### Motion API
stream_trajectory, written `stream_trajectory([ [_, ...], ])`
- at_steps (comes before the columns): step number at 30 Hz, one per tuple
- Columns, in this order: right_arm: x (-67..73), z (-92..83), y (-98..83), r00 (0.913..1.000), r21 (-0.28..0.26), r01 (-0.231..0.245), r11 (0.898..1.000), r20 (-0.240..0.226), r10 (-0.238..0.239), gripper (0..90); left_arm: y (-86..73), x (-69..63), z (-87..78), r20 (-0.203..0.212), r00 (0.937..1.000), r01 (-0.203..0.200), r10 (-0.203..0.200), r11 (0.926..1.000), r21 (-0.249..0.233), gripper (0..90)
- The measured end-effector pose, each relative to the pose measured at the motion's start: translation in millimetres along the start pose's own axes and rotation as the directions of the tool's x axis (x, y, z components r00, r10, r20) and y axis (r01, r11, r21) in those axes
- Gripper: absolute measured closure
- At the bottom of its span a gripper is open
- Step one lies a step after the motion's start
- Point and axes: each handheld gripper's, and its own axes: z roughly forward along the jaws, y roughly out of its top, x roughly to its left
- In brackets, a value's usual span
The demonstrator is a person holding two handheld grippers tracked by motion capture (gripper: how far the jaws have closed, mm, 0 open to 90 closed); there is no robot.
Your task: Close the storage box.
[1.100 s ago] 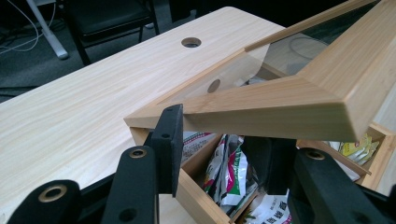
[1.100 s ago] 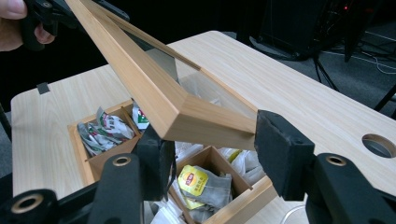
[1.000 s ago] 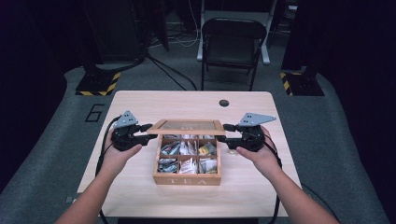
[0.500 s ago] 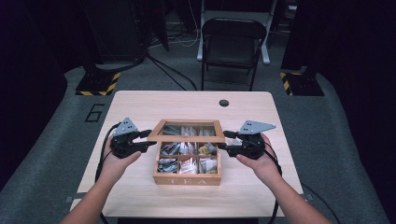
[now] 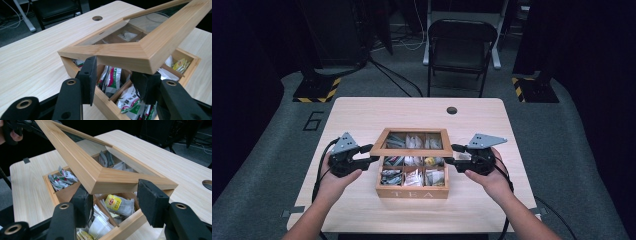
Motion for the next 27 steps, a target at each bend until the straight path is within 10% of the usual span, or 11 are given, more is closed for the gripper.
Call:
stream_trajectory([
  [27,13.7,4.0,-29.1,0.9994,0.011,0.023,1.000,0.024,-0.023,45.8,-25.5,-18.5,-3.6,-0.008,0.9998,-0.020,0.020,0.9998,0.004,52.0],
])
